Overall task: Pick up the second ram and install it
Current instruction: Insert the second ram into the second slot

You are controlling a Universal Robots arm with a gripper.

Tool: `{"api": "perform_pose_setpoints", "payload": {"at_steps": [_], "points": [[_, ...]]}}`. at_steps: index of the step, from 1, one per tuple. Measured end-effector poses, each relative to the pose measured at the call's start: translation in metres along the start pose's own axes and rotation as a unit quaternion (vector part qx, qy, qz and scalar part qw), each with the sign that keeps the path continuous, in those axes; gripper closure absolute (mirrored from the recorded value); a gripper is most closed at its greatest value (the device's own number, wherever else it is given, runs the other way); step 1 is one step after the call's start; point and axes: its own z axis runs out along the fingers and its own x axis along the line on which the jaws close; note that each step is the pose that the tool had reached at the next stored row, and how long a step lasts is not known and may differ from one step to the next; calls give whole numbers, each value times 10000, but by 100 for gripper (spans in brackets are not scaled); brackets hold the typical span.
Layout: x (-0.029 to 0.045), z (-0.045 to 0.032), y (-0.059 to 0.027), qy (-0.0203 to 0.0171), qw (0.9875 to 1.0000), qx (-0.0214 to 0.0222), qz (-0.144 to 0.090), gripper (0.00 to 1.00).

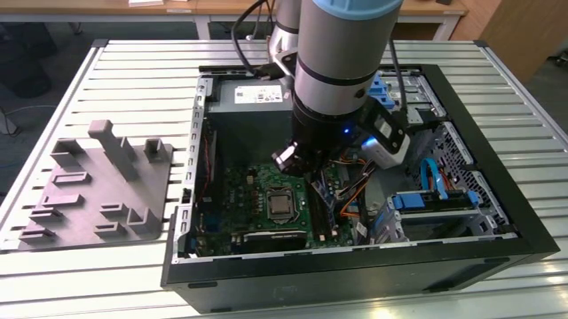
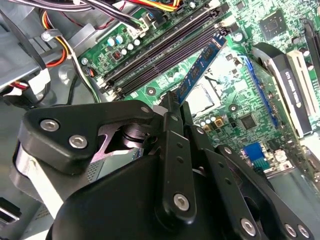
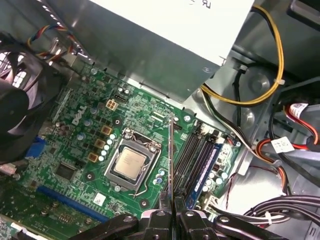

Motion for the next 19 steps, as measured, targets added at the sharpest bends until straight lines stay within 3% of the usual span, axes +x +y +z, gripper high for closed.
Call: {"api": "perform_pose_setpoints", "payload": {"at_steps": [9, 19], "points": [[0, 1, 0, -20, 9995, 14, 316, 86], [0, 2, 0, -45, 9975, 31, 700, 86]]}}
